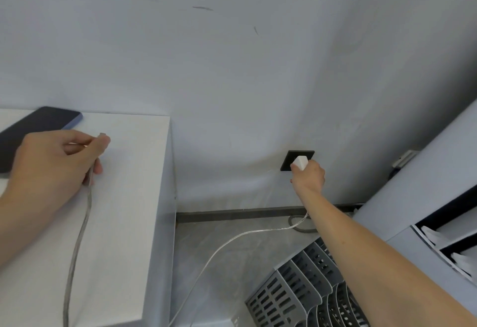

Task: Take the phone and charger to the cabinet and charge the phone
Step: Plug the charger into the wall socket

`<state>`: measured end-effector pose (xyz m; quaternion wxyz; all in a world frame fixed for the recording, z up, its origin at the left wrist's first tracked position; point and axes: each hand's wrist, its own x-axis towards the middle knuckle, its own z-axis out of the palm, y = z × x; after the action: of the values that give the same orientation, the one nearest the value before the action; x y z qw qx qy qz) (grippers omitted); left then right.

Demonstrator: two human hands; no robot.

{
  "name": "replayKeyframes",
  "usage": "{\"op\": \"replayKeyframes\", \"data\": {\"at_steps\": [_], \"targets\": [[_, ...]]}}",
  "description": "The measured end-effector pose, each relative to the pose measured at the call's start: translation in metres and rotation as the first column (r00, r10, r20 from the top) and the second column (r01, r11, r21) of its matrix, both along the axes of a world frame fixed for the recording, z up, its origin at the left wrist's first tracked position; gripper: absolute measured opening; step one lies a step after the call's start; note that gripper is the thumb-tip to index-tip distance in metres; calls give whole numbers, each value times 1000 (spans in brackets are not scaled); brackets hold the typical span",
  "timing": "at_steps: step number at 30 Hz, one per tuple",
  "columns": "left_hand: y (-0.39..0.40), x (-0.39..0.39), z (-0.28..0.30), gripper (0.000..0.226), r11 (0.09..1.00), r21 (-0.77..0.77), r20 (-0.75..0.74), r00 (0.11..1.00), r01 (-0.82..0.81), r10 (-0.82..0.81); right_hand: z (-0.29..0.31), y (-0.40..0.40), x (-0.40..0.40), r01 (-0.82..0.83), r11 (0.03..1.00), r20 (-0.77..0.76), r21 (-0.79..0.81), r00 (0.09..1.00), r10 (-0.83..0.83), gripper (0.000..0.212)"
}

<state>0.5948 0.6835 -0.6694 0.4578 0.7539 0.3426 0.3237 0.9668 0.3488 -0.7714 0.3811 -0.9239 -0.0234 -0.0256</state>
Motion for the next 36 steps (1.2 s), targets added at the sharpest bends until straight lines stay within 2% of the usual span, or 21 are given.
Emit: {"op": "replayKeyframes", "data": {"at_steps": [5, 8, 11, 16, 19, 25, 36], "targets": [[-14, 3, 6, 23, 998, 63, 2, 1000, -17, 17, 2, 1, 2, 7, 999, -7, -37, 1000, -8, 40], [-21, 5, 9, 32, 995, 82, 11, 998, -56, 55, 4, 2, 2, 14, 999, -16, -48, 1000, -15, 39], [-28, 5, 13, 28, 994, 81, 16, 998, -68, 67, 7, 3, 2, -9, 998, -18, -68, 1000, 7, 41], [-32, 6, 17, 28, 994, 78, 11, 997, -81, 80, 9, 0, 1, -18, 981, -10, -192, 1000, 16, 42], [-35, 6, 19, 29, 993, 76, 4, 996, -93, 93, 6, -1, 0, -34, 982, -40, -184, 999, 28, 40], [-35, 6, 20, 28, 993, 57, -1, 995, -101, 101, 4, 5, 0, -44, 976, -10, -213, 999, 43, 52], [-41, 5, 25, 28, 994, 39, 1, 995, -104, 104, 10, 1, 2, -86, 957, 51, -276, 993, 104, 50]]}}
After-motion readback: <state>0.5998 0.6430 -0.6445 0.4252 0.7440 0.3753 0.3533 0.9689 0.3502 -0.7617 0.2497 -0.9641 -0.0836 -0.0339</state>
